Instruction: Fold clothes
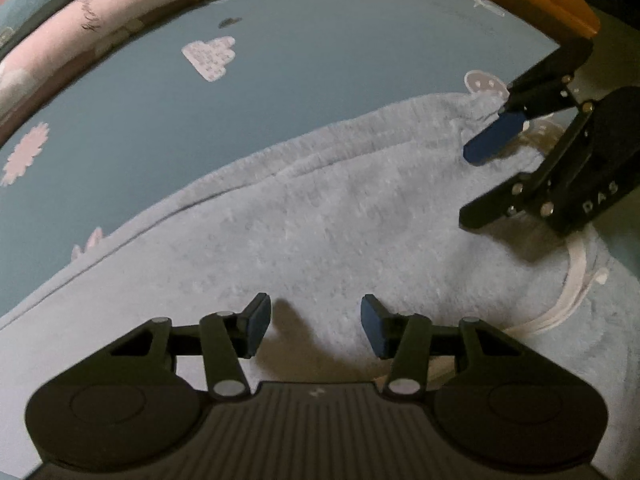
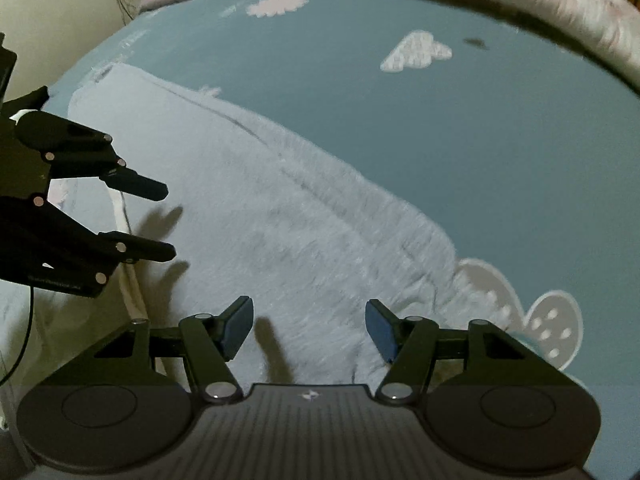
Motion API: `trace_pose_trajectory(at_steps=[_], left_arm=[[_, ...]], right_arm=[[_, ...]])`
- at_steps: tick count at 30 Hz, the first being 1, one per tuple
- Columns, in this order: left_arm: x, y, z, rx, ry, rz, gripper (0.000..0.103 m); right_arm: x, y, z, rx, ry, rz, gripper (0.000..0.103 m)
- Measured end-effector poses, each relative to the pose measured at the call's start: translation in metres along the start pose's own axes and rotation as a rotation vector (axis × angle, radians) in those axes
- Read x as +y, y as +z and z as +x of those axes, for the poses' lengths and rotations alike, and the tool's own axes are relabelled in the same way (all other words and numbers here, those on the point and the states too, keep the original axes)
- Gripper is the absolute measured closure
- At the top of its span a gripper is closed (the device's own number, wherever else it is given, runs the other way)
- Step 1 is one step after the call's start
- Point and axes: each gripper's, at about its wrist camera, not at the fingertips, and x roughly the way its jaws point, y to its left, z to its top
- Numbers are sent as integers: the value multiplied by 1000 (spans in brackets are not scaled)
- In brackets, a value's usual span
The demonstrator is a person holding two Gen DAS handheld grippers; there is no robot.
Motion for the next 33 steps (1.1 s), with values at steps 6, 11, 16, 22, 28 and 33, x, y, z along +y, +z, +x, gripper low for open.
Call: trace_pose_trajectory(at_steps=[6, 11, 16, 22, 28, 33], left_arm=[[9, 1, 14, 15, -32, -40, 49], [18, 0, 18, 9, -66, -83, 47], [21, -2, 20, -8, -78, -98, 44], [23, 0, 22, -3, -88, -99, 41], [27, 7, 15, -9, -114, -42, 51], [29, 25, 4, -91, -162, 67, 52]], right_arm=[[-2, -3, 11, 14, -1, 57, 36], [-2, -5, 11, 4, -2, 78, 35], [-5, -7, 9, -7, 4, 89, 35], [-6, -7, -1, -22, 8, 104, 35], [-23, -3, -47, -146, -13, 68, 35], [-72, 7, -44, -129, -31, 91, 37]])
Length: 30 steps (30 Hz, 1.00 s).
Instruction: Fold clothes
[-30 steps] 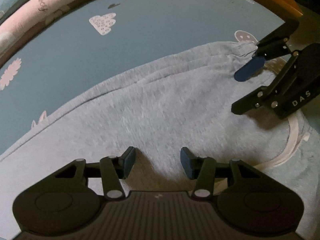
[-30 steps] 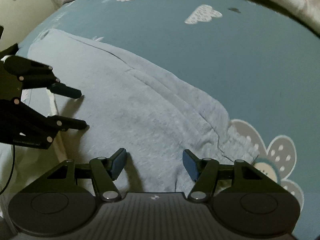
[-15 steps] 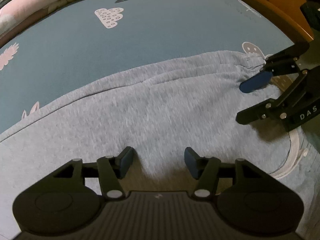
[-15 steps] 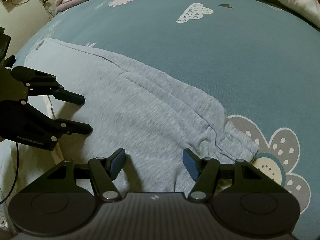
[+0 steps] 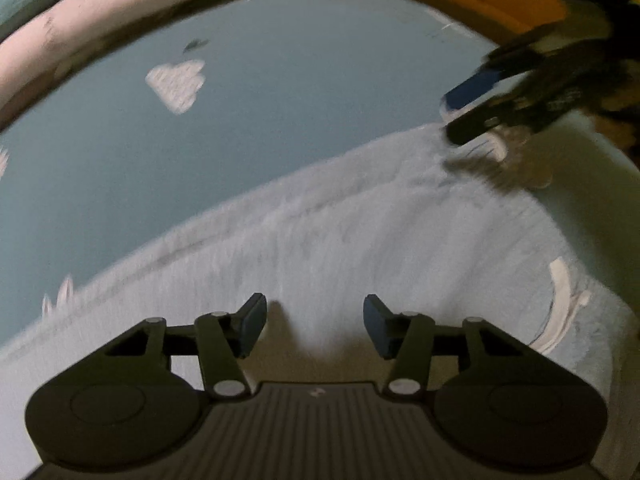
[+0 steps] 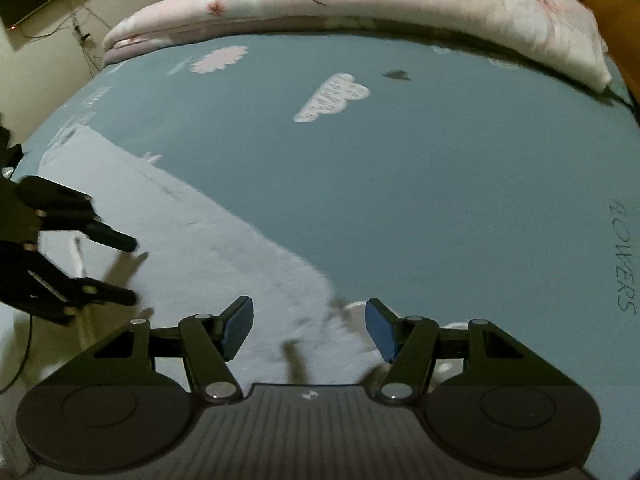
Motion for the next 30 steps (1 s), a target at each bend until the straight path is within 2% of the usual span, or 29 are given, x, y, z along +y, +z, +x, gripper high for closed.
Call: trace_pose_trajectory(at_steps=[4, 9, 11, 13, 16, 19, 25, 27, 29, 30], left_arm=[[9, 22, 8, -32, -38, 62, 52], [15, 48, 23, -58, -86, 153, 54], [16, 57, 31, -52, -124, 198, 54], [15, 66, 39, -46, -161, 244, 54], [12, 80, 51, -28, -224, 327, 53], [7, 94, 58, -19, -270, 421, 52], [-7, 112, 69, 95, -426, 599, 50], [-15, 112, 69, 117, -435, 684, 51], [-20, 113, 68, 152, -469, 728, 54], [-23, 113, 68, 170, -485, 750, 58]], right_arm=[[-26, 6, 26, 58, 88, 37, 47], [-37, 12, 49, 123, 180, 32, 51], [-38, 15, 52, 144, 216, 24, 57], [-40, 18, 56, 166, 257, 22, 73], [-41, 18, 61, 184, 282, 15, 81], [-39, 22, 54, 176, 284, -3, 90], [-7, 27, 13, 101, 281, -140, 95], [5, 29, 2, 88, 281, -191, 95], [17, 31, -5, 82, 281, -236, 96], [22, 33, -9, 80, 284, -255, 96]])
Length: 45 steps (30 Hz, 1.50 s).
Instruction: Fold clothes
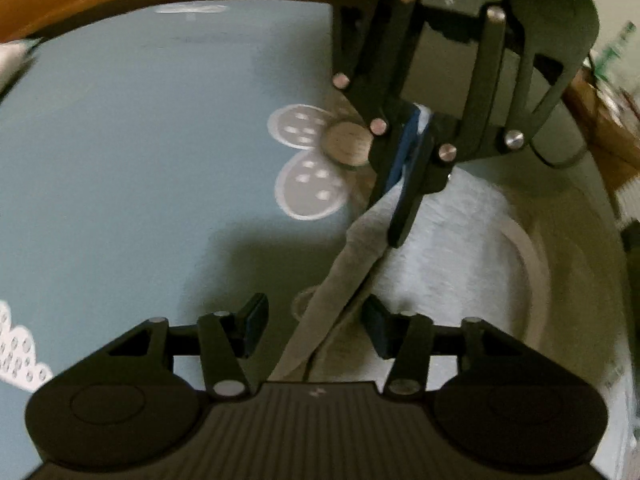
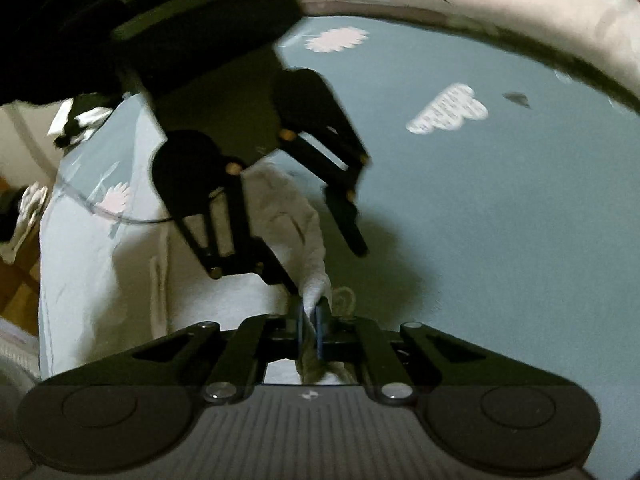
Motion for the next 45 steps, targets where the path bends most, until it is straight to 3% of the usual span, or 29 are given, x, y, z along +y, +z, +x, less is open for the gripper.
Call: trace_pose_trajectory(at_steps=[1, 2, 5, 6, 9, 12, 17, 18, 19, 20, 23, 25, 33, 35, 42, 44, 45], left_arm=[[-2, 2, 1, 13, -17, 15, 82], [-5, 2, 2, 20, -19, 17, 90], [-18, 1, 0, 7, 23, 38, 96], [-19, -1, -2, -2, 32, 32, 97], [-19, -1, -8, -27, 57, 21, 97], [-30, 1, -12, -37, 80, 49, 97], [-43, 1, -23, -52, 104, 89, 97], [-43, -1, -27, -53, 103, 89, 97], [-43, -3, -29, -55, 109, 90, 94], [-44, -6, -32, -59, 133, 91, 90], [-41, -16, -40, -54, 158, 60, 85], [-38, -26, -44, -23, 156, 33, 67], [-34, -68, -45, 136, 137, 58, 66], [-30, -79, -41, 213, 107, 71, 66], [-9, -133, -30, 444, 71, 33, 71], [-6, -148, -29, 485, 73, 4, 83], [-7, -153, -31, 487, 78, -4, 97]], right_arm=[[3, 1, -2, 0, 4, -10, 96], [5, 1, -4, 0, 8, -21, 96], [12, 3, -4, 23, -10, -60, 93], [16, 1, -5, 32, -45, -86, 86], [20, 2, -2, 49, -138, -150, 50], [24, 5, 9, 72, -129, -215, 47], [31, 6, 46, 156, -101, -308, 47], [31, 5, 52, 185, -85, -316, 55], [30, 3, 56, 202, -68, -311, 82], [29, 3, 58, 206, -59, -294, 92], [34, 5, 54, 196, -66, -282, 94], [41, 7, 50, 197, -75, -294, 94], [71, 10, 37, 182, -65, -378, 95], [77, 11, 35, 188, -60, -392, 95], [101, 9, 21, 184, -59, -447, 95], [104, 9, 21, 185, -63, -450, 95], [104, 9, 21, 183, -67, -451, 95]])
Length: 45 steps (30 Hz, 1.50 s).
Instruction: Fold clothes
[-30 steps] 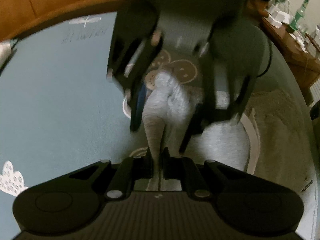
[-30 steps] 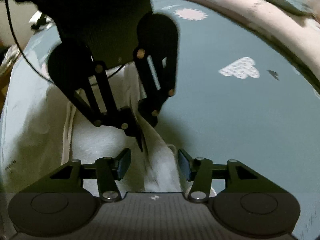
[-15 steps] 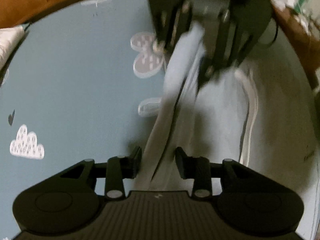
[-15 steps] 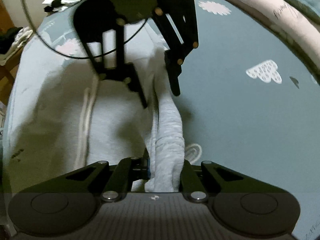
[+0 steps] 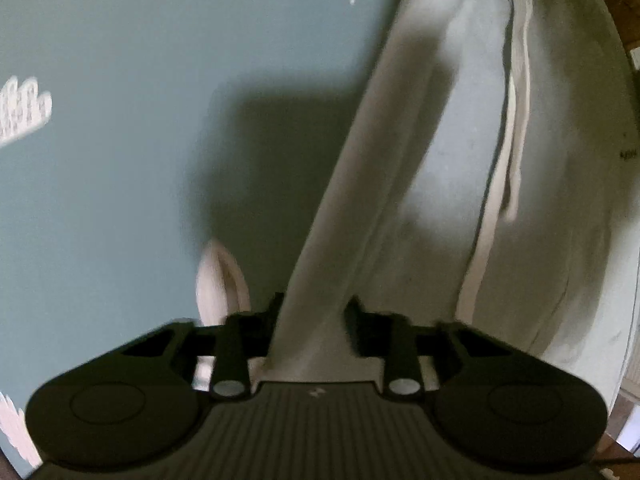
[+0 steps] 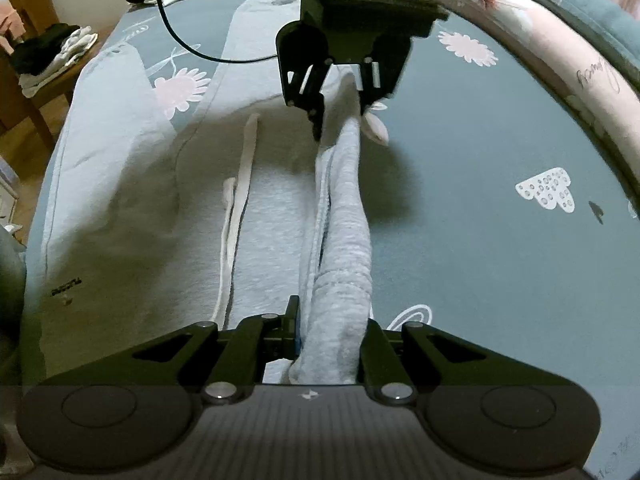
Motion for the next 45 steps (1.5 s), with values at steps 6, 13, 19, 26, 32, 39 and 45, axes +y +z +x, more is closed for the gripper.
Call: trace_pose_trajectory(at_steps=[6, 13, 19, 26, 32, 39, 45], left_arm=[[-16, -13, -11, -32, 68, -64, 102], [-48, -24, -34, -55, 189, -127, 102], [-87, -23, -56, -55, 310, -175, 102], [-134, -23, -79, -101, 437, -230, 103], [-194, -28, -86, -138, 511, -209, 103], [-279, -36, -70, -162, 576, -31, 103], [-321, -35, -46, -163, 595, 116, 103]], right_arm=[[4, -3, 1, 8, -33, 17, 95], [17, -8, -1, 16, -110, 18, 95], [37, -8, -10, 9, -197, 10, 95], [78, -5, -28, 33, -319, -11, 95], [139, -4, -33, 101, -468, -97, 95], [213, -17, -10, 210, -586, -218, 95], [254, -27, 4, 280, -623, -284, 95]])
